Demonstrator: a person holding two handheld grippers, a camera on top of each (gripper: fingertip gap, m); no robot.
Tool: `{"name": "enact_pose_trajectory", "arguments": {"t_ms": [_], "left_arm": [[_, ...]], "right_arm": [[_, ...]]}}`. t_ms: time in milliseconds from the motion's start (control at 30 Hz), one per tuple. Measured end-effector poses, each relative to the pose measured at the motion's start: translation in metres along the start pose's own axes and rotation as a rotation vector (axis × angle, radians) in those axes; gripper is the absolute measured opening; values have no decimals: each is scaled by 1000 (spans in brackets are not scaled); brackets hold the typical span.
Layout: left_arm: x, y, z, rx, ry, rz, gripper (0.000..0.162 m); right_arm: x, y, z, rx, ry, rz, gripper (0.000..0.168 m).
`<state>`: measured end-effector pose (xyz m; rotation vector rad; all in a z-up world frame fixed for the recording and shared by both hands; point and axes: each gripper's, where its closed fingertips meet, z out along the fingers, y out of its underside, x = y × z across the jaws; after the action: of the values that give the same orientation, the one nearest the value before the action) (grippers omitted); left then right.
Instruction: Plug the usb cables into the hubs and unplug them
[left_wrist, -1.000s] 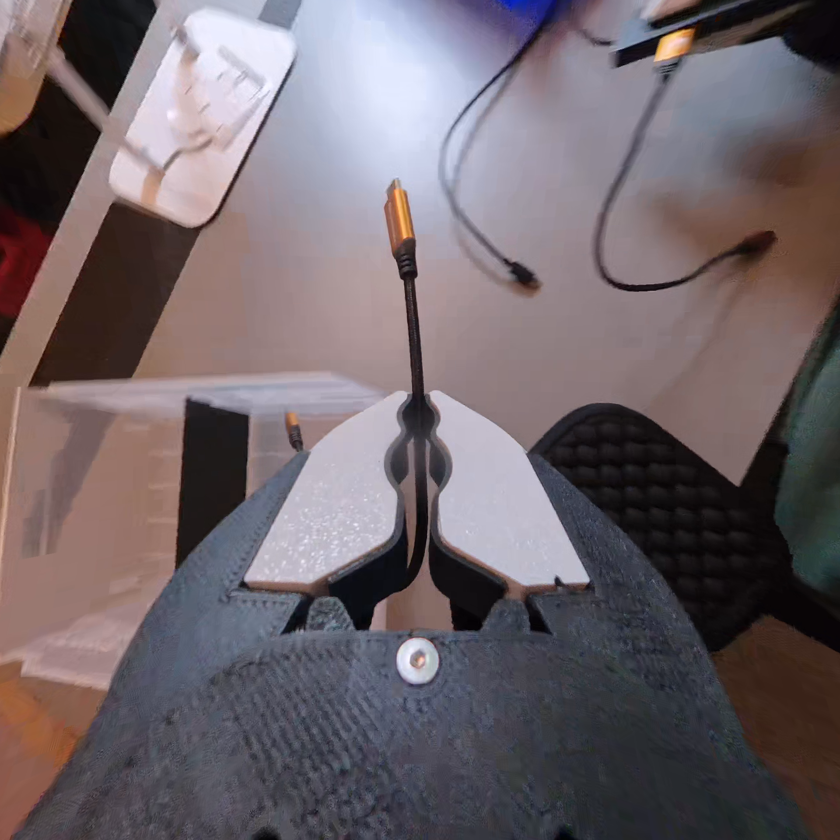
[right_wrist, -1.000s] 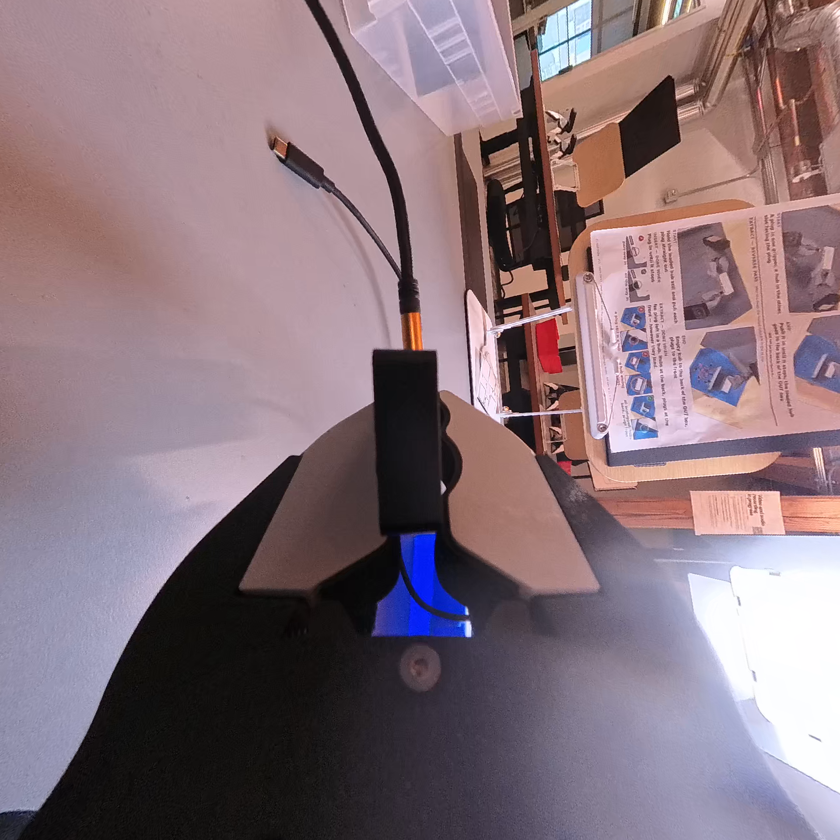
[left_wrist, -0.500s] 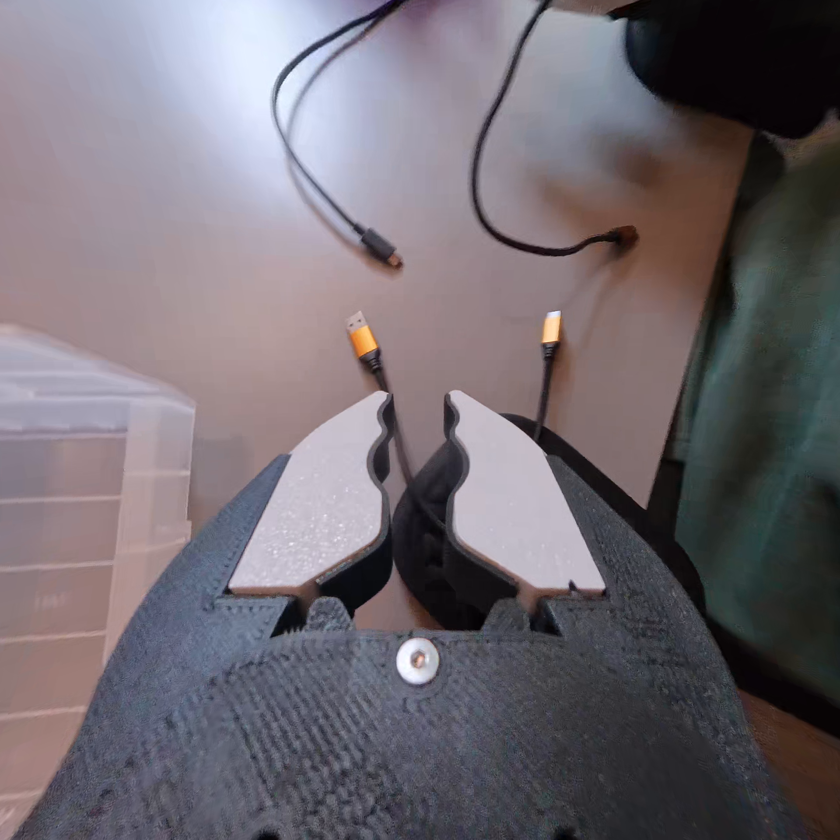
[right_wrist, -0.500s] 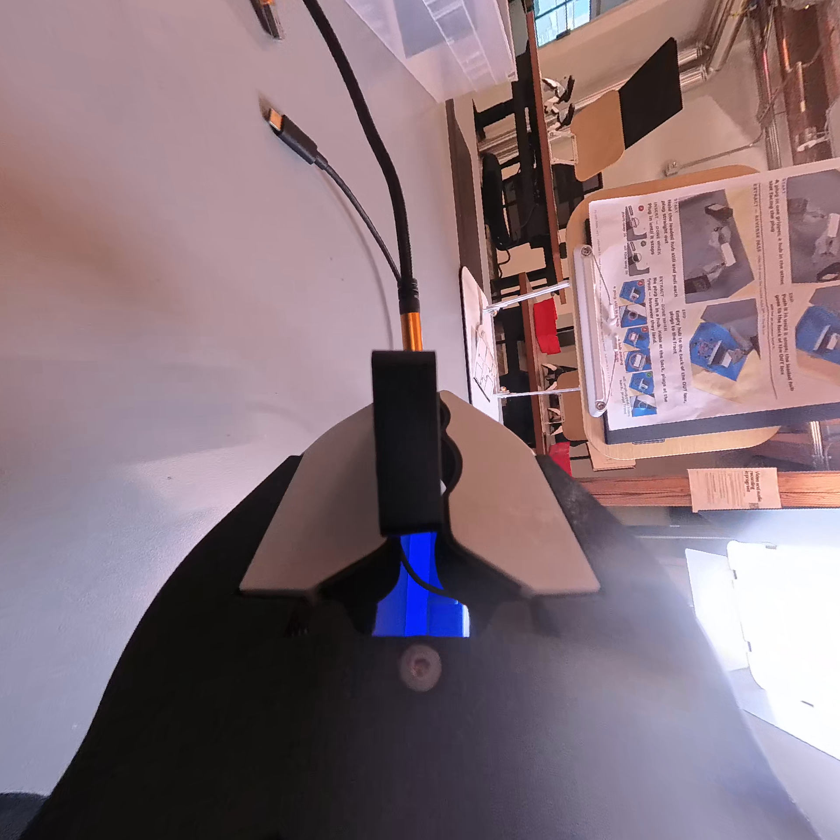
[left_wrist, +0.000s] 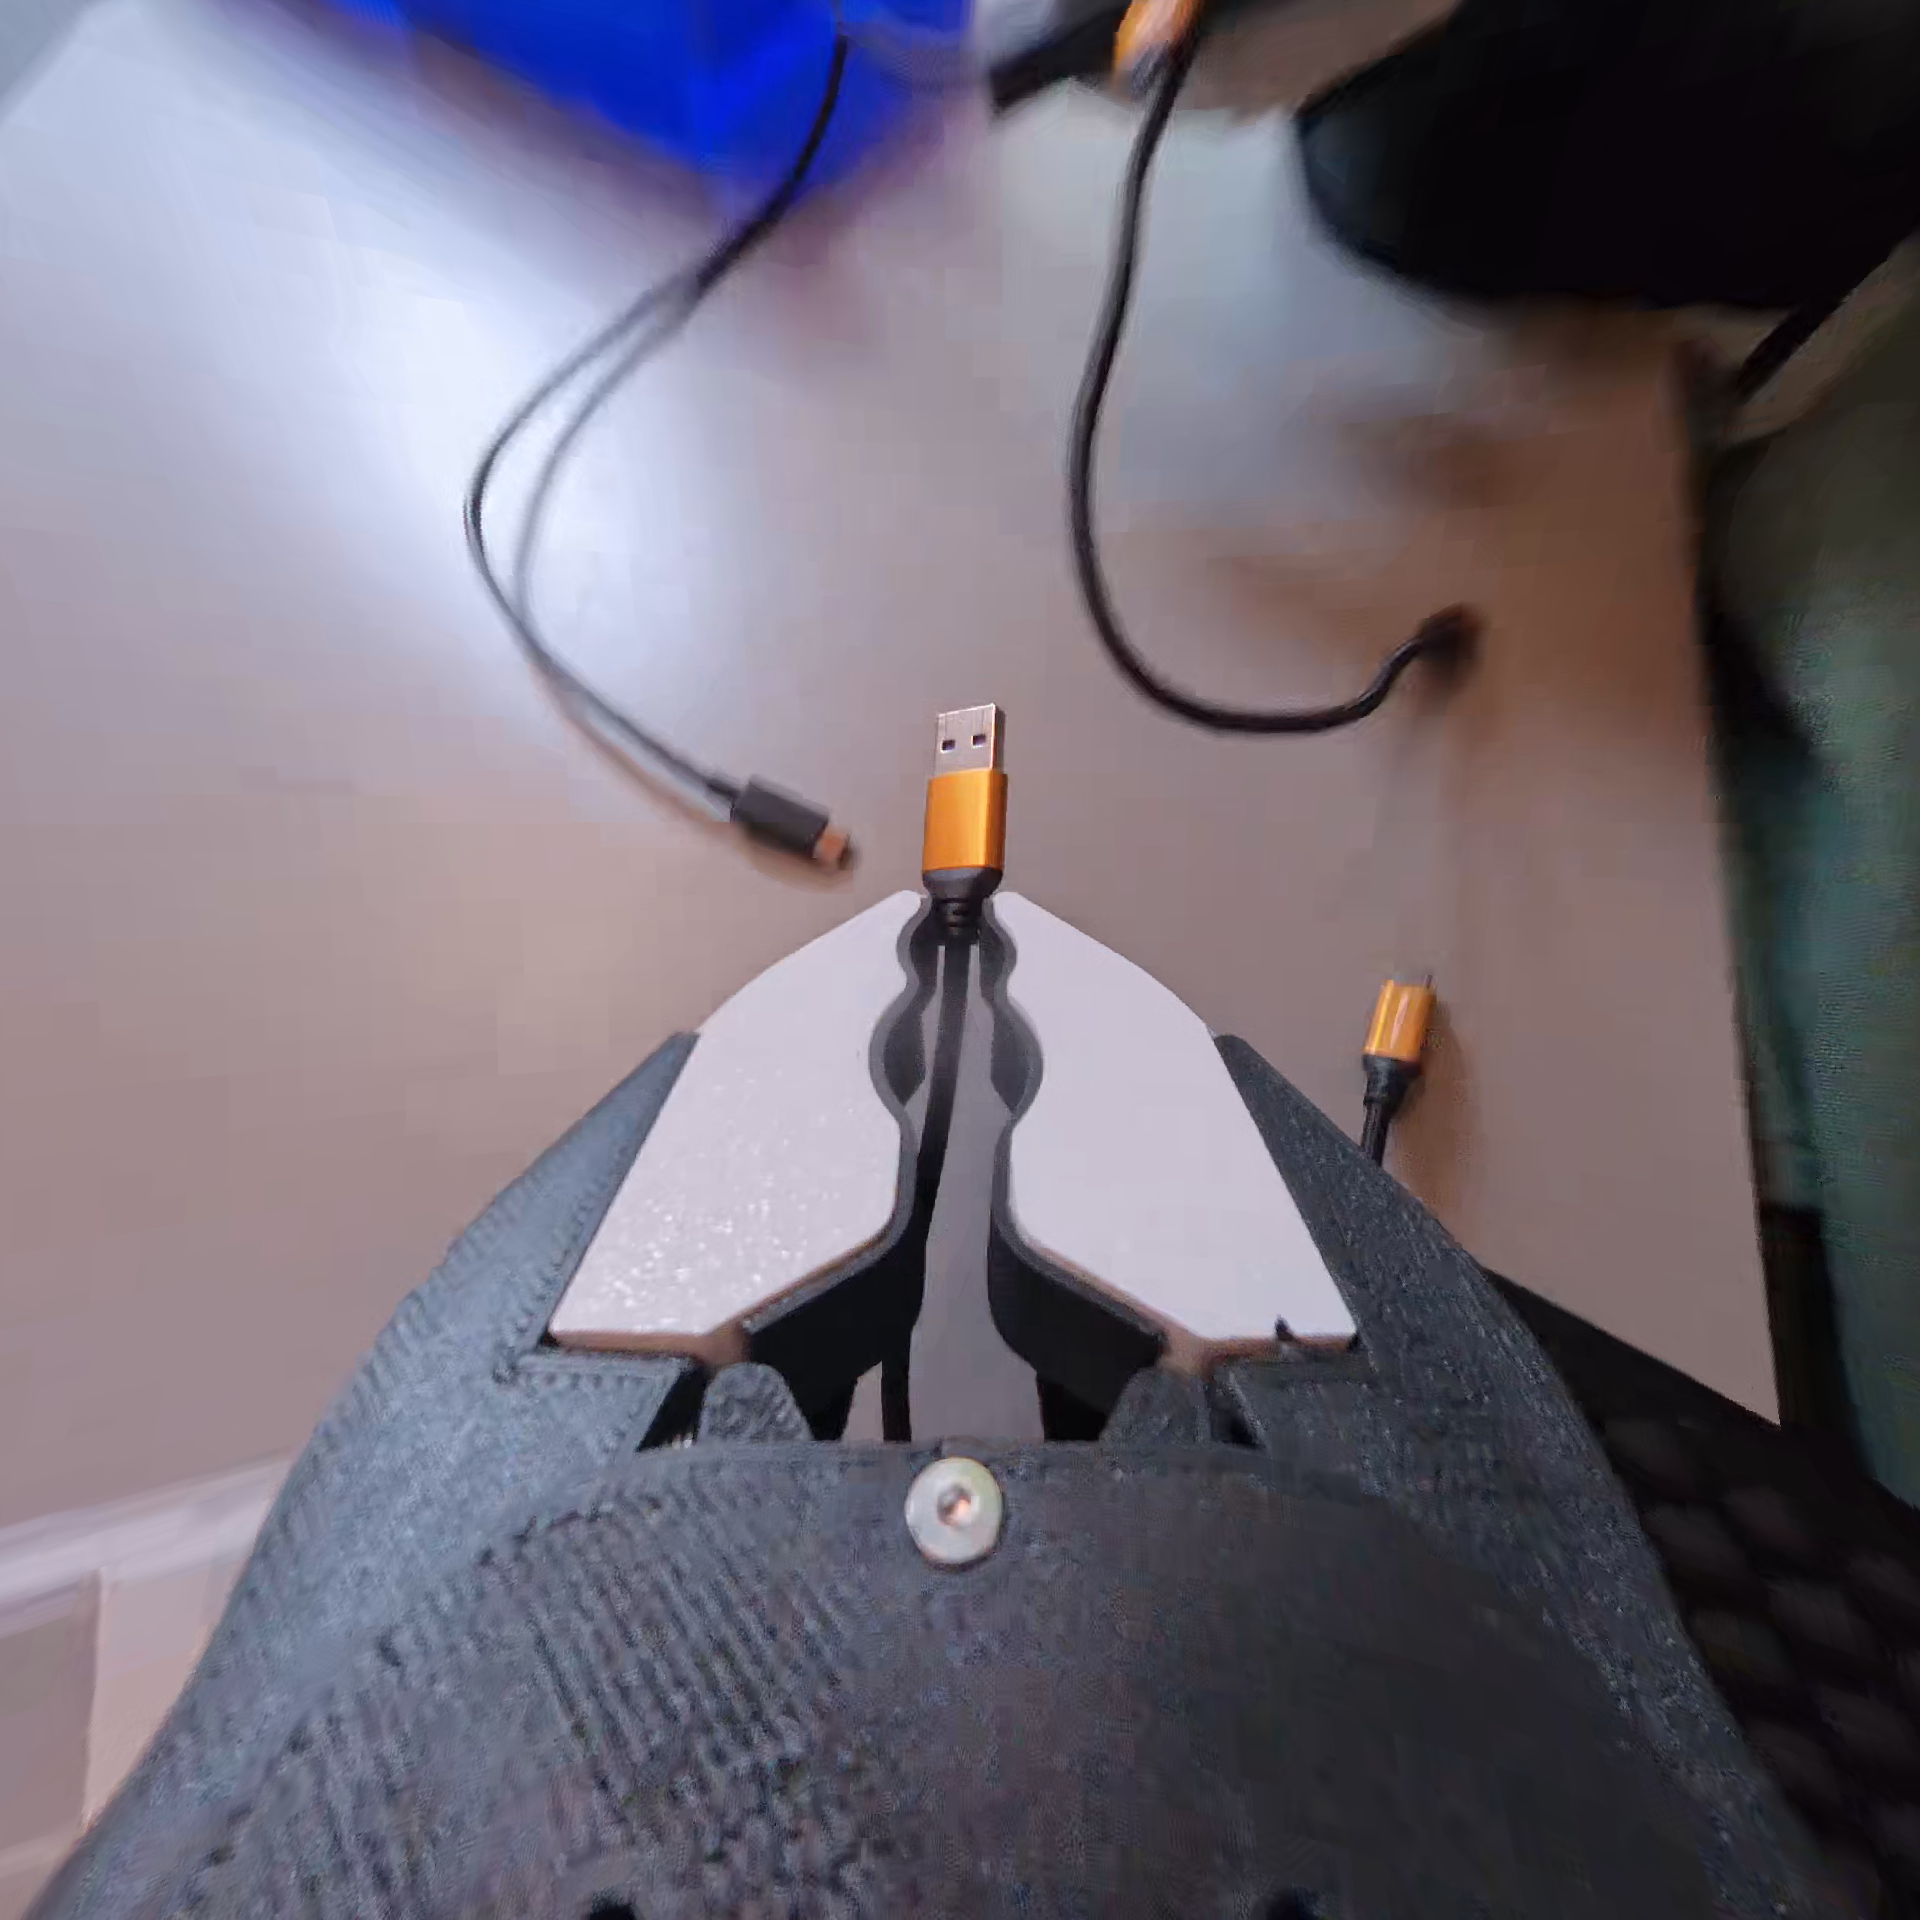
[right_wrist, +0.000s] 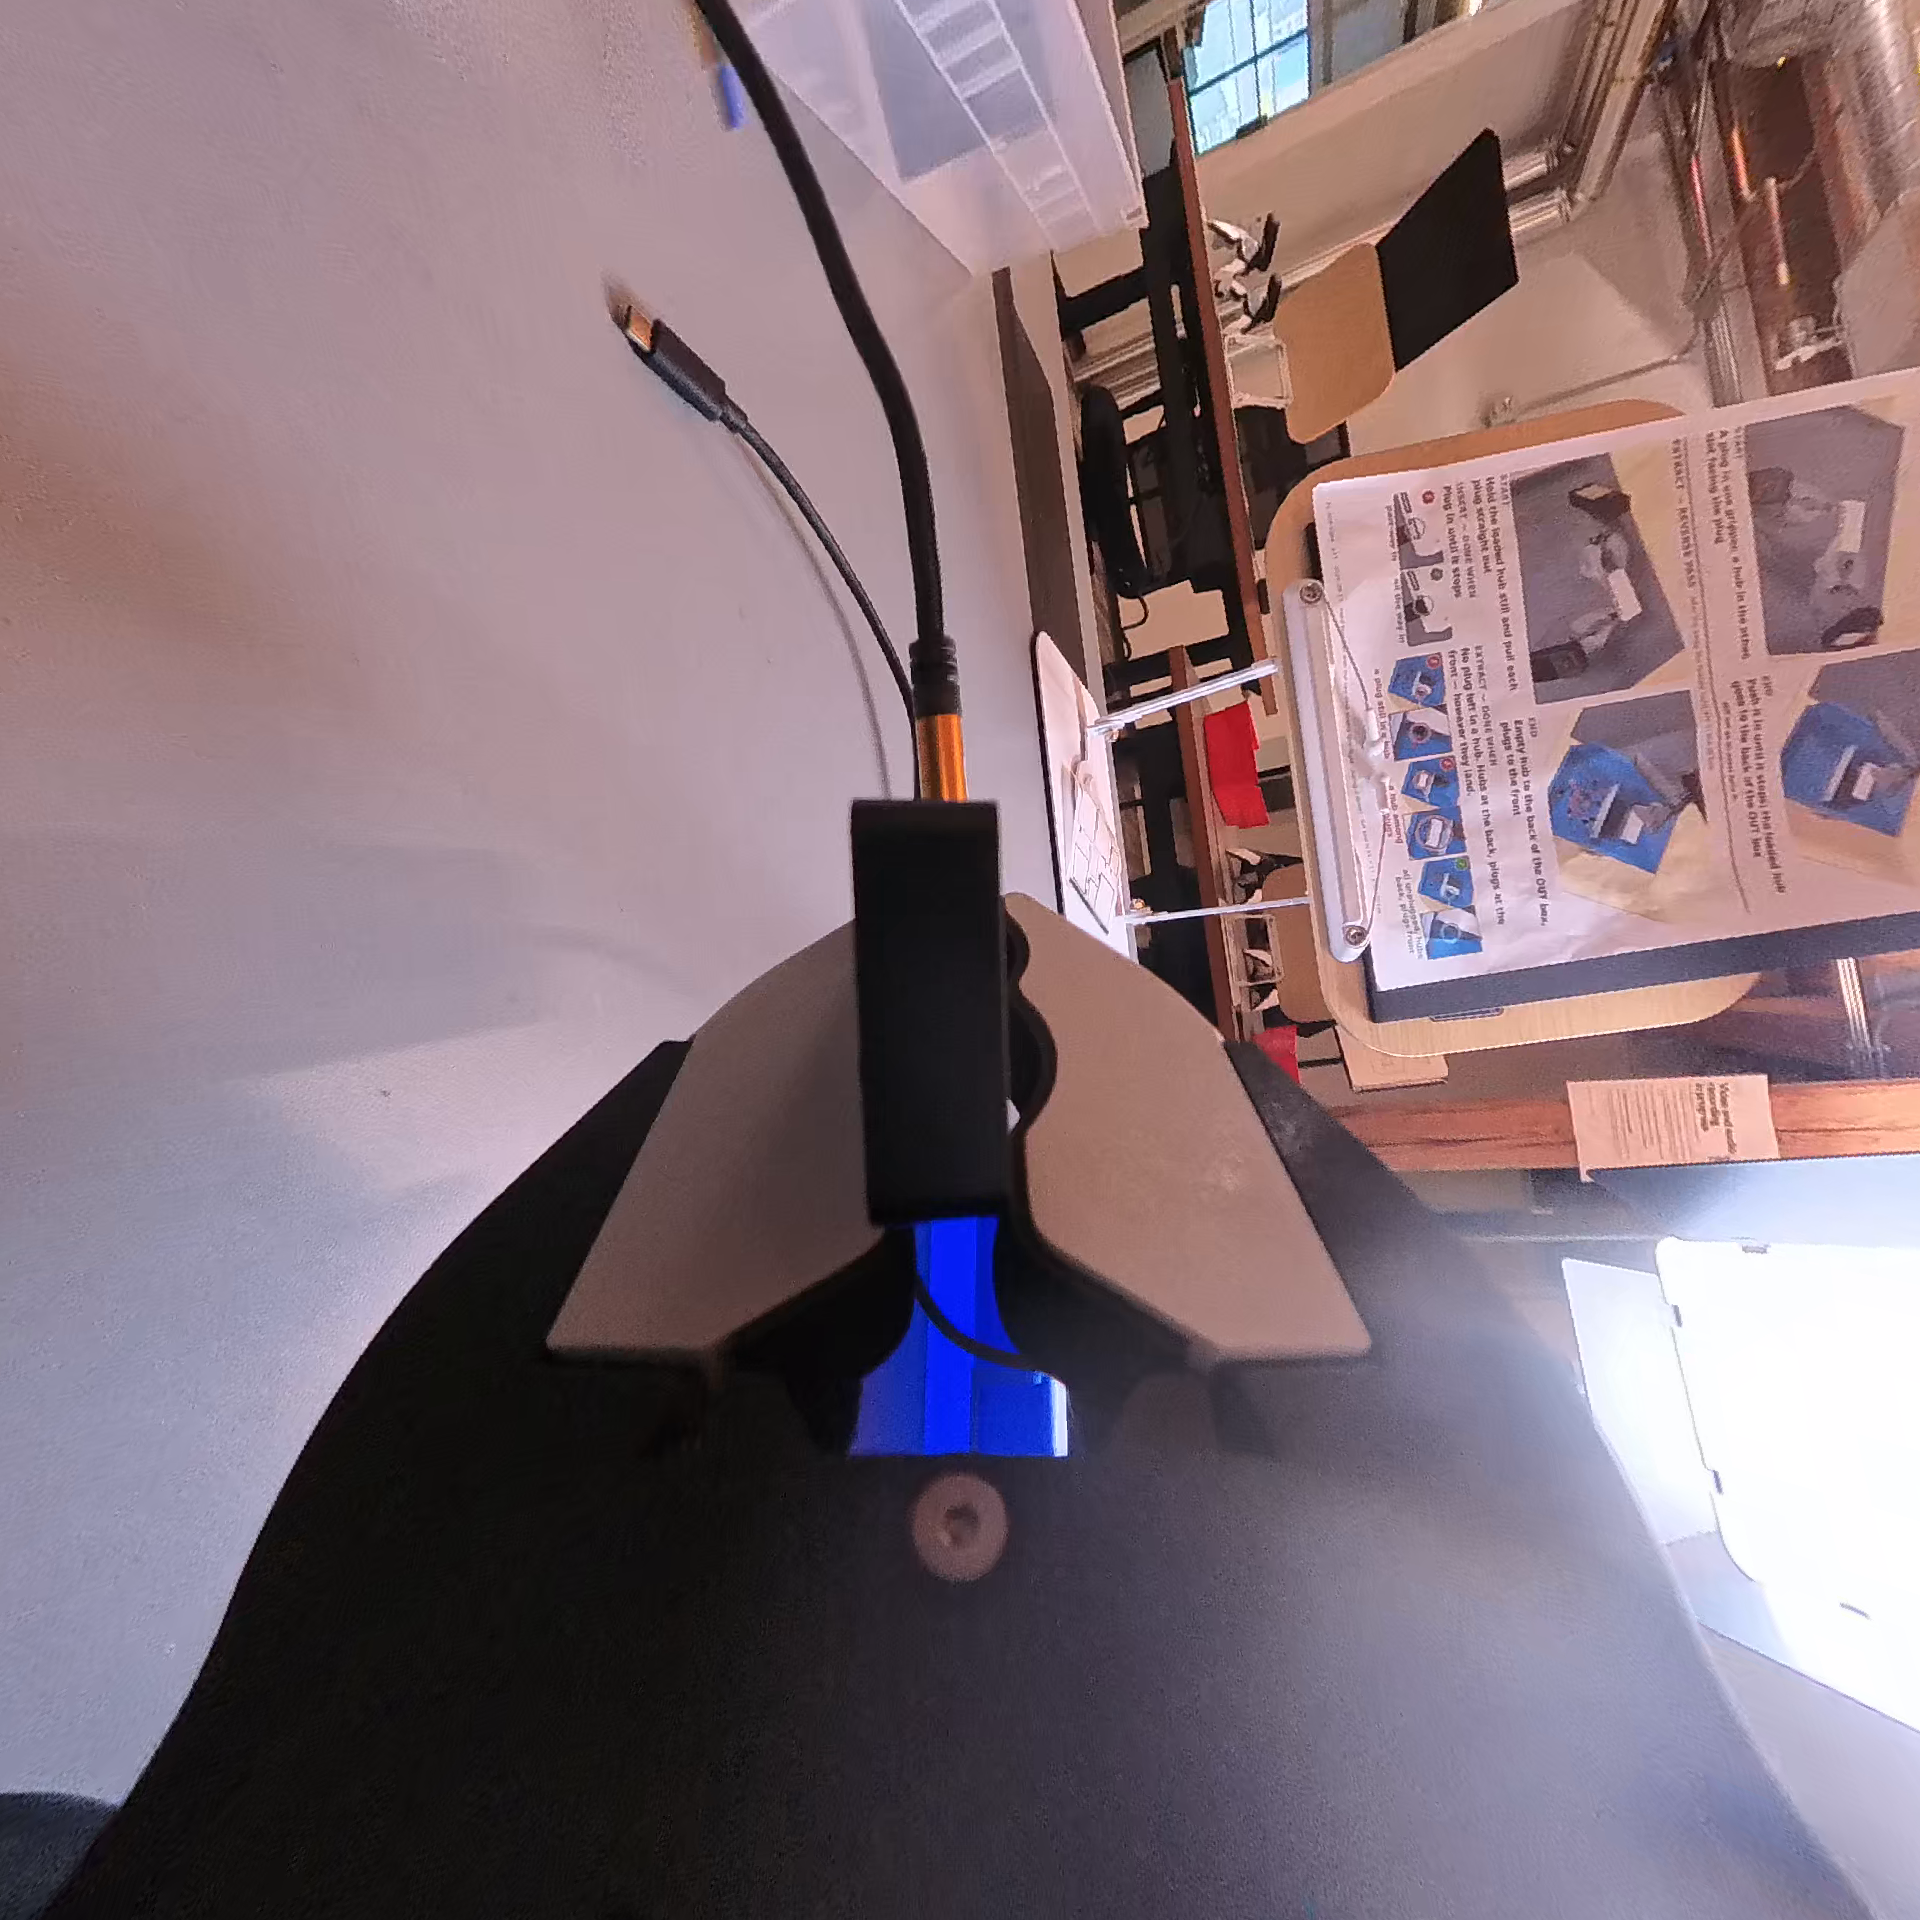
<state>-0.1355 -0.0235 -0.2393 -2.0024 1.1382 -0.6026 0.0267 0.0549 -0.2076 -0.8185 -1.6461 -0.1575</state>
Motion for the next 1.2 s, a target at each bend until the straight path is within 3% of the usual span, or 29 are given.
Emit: {"name": "enact_pose_trajectory", "arguments": {"t_ms": [167, 433, 667, 767, 867, 933, 1100, 1200], "left_arm": [[21, -48, -20, 277, 76, 54, 8], [36, -65, 0, 231, 71, 112, 8], [16, -79, 20, 102, -112, 218, 8], [-12, -102, -2, 123, -278, 259, 8], [-41, -132, -40, 114, -577, 429, 7], [-40, -141, -46, 105, -639, 500, 7], [0, -95, 0, 9, -395, 447, 10], [24, -67, 16, -9, -224, 342, 20]], "right_arm": [[-4, -2, 2, 12, -16, -11, 13], [-10, -8, 2, 37, -27, -16, 12], [-15, -11, 1, 111, -83, 72, 12], [-12, -11, -1, 146, -97, 140, 12], [-9, -10, -1, 160, -99, 185, 13], [-8, -9, -1, 161, -99, 200, 13], [-6, -9, -4, 167, -95, 213, 13], [-6, -8, -4, 170, -104, 218, 13]]}}
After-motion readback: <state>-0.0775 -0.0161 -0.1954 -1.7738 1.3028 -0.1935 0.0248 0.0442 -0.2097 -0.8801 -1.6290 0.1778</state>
